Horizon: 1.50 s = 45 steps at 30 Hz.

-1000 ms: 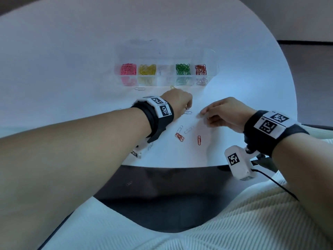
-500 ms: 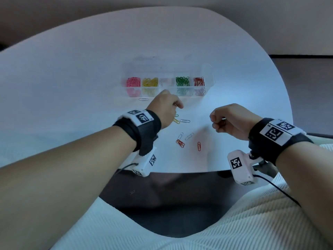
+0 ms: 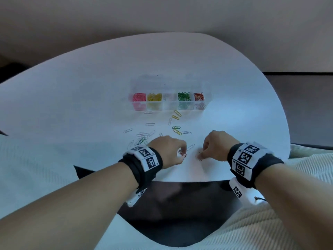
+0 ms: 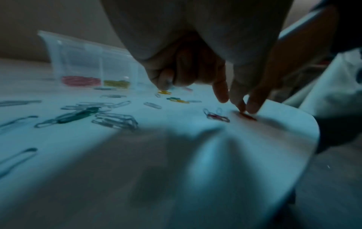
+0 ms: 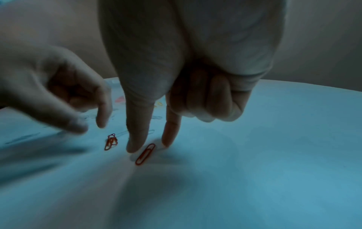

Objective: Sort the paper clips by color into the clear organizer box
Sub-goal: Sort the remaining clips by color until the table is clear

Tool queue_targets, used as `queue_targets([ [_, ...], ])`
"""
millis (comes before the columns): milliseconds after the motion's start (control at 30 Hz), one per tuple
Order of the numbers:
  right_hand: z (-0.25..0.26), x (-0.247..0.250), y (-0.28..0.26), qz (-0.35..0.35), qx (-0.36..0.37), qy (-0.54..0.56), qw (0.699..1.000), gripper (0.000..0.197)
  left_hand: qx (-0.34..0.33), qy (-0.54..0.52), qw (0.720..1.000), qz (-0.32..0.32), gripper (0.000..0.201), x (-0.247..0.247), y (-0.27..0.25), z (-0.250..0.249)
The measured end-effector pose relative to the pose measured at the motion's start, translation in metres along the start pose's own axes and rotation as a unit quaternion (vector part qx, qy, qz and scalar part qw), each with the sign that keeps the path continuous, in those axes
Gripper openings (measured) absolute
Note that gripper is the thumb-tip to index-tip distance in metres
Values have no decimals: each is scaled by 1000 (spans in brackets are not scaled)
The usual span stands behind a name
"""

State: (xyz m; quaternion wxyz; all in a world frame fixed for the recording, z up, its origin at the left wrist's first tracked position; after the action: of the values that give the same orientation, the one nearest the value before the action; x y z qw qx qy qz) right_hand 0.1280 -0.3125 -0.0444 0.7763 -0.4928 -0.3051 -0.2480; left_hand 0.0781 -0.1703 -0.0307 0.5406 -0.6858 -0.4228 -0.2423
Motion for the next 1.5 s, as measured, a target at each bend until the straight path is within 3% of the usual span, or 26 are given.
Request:
queue_targets([
  [133, 0, 1, -1, 1, -5, -9, 1000, 28, -29, 66, 997, -3, 28, -12, -1, -4],
  [433, 2, 3, 8, -40, 10, -21, 999, 13, 2, 34, 999, -4, 18, -8, 8, 7],
  [667, 4, 4, 10, -55, -10, -62, 997, 32, 6, 36, 999, 1, 20, -7, 12, 12],
  [967, 8, -3, 8, -26, -6, -50, 998, 22, 24, 18, 999, -15, 21, 5, 14, 19],
  [1033, 10, -2, 9, -17, 9, -14, 1000, 24, 32, 15, 999, -11, 18, 4, 14, 21],
  [1167, 12, 3, 12, -44, 28, 165, 985, 24, 45, 0, 999, -11, 15, 4, 15, 26],
  [1333, 12, -10, 8, -13, 2, 370, 929, 37, 54, -15, 998, -31, 18, 6, 15, 29],
  [1500, 24, -10, 8, -8, 43, 489, 871, 41, 66, 15, 997, -46, 23, 11, 13, 31],
])
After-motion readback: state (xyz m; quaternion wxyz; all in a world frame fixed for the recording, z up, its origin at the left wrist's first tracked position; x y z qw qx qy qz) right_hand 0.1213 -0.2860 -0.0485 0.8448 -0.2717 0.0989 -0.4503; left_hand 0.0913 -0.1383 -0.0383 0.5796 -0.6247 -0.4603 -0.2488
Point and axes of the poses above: each hand's wrist, its own y-axis towards the middle knuckle, its own x-axis out of the back of the hand, z = x × y, the point moved 8 cm from there along y, towards the middle knuckle, and after that the axes turned 13 degrees about x, right-handed, at the moved point
